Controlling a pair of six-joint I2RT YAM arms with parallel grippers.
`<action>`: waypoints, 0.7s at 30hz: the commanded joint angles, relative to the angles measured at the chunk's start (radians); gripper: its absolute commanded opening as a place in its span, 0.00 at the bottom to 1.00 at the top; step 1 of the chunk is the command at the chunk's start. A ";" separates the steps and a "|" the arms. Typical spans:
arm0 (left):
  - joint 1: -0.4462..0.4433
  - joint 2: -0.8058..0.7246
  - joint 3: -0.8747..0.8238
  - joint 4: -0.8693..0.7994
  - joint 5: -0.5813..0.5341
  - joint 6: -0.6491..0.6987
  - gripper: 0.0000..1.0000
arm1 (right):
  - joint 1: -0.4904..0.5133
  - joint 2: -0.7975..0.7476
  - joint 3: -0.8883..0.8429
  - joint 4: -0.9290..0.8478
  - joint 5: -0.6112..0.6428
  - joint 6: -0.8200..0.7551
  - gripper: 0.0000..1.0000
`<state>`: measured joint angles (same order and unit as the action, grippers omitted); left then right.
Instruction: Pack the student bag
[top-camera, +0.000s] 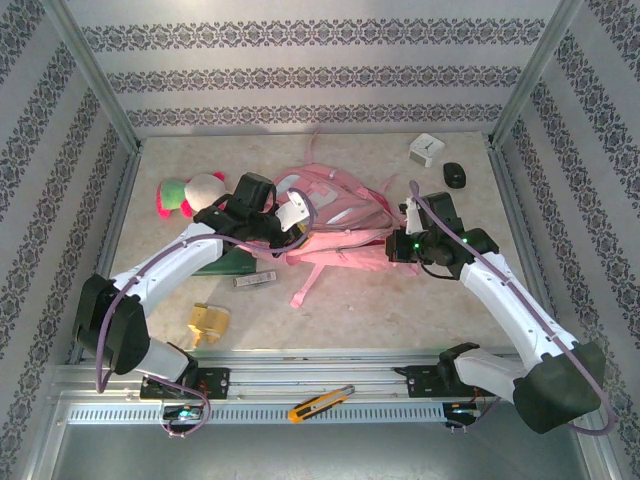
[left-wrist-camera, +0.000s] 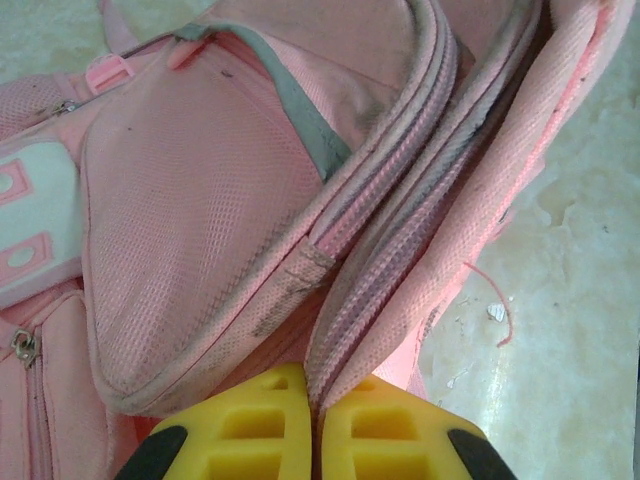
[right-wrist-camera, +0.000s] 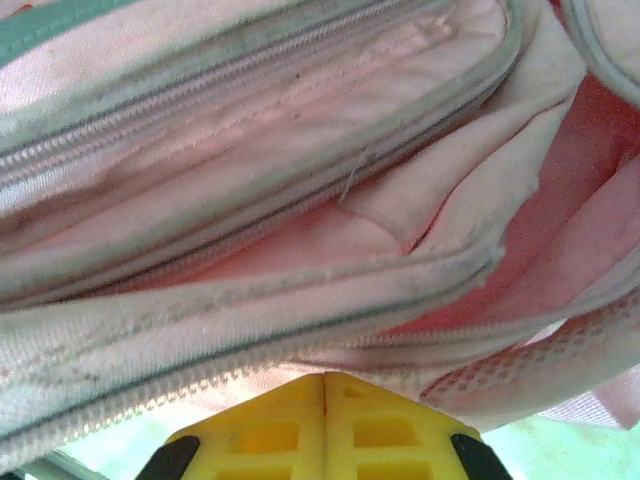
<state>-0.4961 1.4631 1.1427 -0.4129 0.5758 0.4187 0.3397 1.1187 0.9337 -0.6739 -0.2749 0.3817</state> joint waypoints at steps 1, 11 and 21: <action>0.013 -0.037 0.023 0.011 0.044 -0.073 0.00 | 0.069 -0.040 -0.010 -0.005 0.007 -0.007 0.06; 0.012 -0.025 0.030 0.047 0.120 -0.304 0.00 | 0.455 -0.147 -0.033 0.057 0.352 0.263 0.48; 0.012 0.003 0.074 0.055 0.143 -0.370 0.00 | 0.588 0.144 0.073 0.174 0.650 0.490 0.54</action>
<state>-0.4953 1.4731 1.1614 -0.4114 0.6537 0.1284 0.9230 1.2297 0.9607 -0.5465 0.2134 0.7776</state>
